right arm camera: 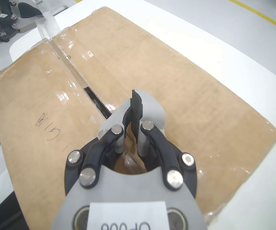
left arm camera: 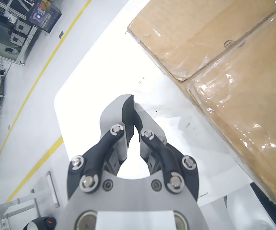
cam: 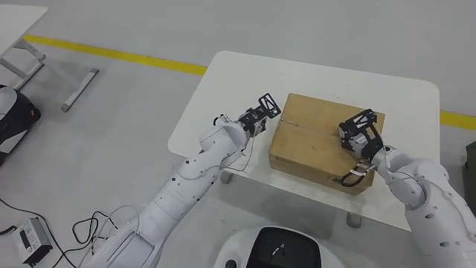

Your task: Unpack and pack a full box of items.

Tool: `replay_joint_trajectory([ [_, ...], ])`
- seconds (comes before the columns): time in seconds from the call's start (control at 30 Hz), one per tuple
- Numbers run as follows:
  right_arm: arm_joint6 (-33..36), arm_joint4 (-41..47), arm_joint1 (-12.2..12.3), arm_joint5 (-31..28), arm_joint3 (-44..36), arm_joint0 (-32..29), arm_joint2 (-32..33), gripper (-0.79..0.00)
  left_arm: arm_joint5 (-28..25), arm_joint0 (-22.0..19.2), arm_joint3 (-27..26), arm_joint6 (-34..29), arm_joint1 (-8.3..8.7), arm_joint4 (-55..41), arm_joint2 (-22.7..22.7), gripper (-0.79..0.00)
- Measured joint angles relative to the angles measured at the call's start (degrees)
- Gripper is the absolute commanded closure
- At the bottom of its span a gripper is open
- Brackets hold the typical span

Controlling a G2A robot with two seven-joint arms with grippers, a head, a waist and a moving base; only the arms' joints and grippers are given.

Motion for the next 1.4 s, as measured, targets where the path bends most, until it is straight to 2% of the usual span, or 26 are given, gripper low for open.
replay_joint_trajectory([
  [0.07,0.1,-0.1,-0.1,0.0,0.1,0.0,-0.3,0.0,0.3,0.4,-0.9,-0.2,0.06,0.7,-0.4,-0.12],
  [0.13,0.1,-0.1,-0.2,0.0,0.2,0.1,-0.5,0.0,0.7,0.9,-1.8,-0.4,0.12,1.3,-0.7,-0.24],
  [0.17,0.1,-0.1,-0.3,0.0,0.3,0.1,-0.6,0.0,1.1,1.3,-2.4,-0.6,0.15,1.6,-1.0,-0.332],
  [0.2,0.1,-0.1,-0.3,-0.1,0.4,0.1,-0.6,0.0,1.5,1.6,-2.9,-0.8,0.16,1.7,-1.2,-0.542],
  [0.3,0.1,-0.2,-0.4,-0.1,0.7,0.3,-0.7,0.0,3.3,2.7,-5.0,-2.0,0.13,1.4,-2.0,-0.579],
  [0.33,0.1,-0.2,-0.5,-0.1,0.7,0.3,-0.7,0.0,3.7,2.9,-5.7,-2.1,0.11,1.4,-2.2,-0.677],
  [0.37,0.1,-0.3,-0.5,-0.2,0.8,0.3,-0.6,0.0,4.1,3.3,-6.6,-2.1,0.09,1.4,-2.3,-0.699],
  [0.43,0.1,-0.3,-0.5,-0.2,0.8,0.3,-0.6,0.0,4.2,3.4,-7.4,-2.1,0.05,2.1,-2.2,-0.643],
  [0.53,0.1,-0.4,-0.6,-0.4,0.9,0.3,-0.5,0.0,4.4,3.1,-7.7,-2.1,-0.11,2.5,-2.0,-0.456],
  [0.57,0.1,-0.4,-0.6,-0.5,0.9,0.3,-0.4,0.0,4.6,2.8,-7.9,-2.0,-0.18,2.4,-2.1,-0.422],
  [0.6,0.1,-0.5,-0.6,-0.5,0.9,0.2,-0.3,0.0,4.9,2.7,-8.1,-2.0,-0.22,2.4,-2.2,-0.422],
  [0.63,0.1,-0.5,-0.6,-0.5,0.9,0.2,-0.2,0.0,5.1,2.7,-8.3,-2.1,-0.25,2.3,-2.3,-0.44],
  [0.73,0.2,-0.6,-0.5,-0.5,0.8,0.0,0.0,0.0,5.4,2.8,-9.2,-2.8,-0.26,3.0,-2.9,-0.591],
  [0.77,0.3,-0.7,-0.5,-0.5,0.7,0.0,0.1,0.0,5.4,2.9,-9.4,-3.4,-0.24,3.4,-3.1,-0.665],
  [0.87,0.4,-0.8,-0.5,-0.6,0.5,-0.2,0.2,0.0,4.5,3.5,-9.4,-4.8,-0.15,3.6,-3.9,-0.785],
  [1.13,0.5,-0.9,-0.6,-0.7,0.0,-0.4,0.4,0.0,-1.9,6.7,-9.4,-9.2,0.28,0.8,-5.7,-0.785],
  [1.23,0.6,-1.0,-0.7,-0.6,-0.3,-0.6,0.3,0.0,-3.2,7.0,-7.7,-10.4,0.21,-1.5,-5.9,-0.785],
  [1.4,0.9,-1.2,-0.8,-0.4,-0.9,-0.8,0.3,0.0,-2.5,4.9,-2.4,-9.1,-0.27,-1.4,-4.2,-0.785],
])
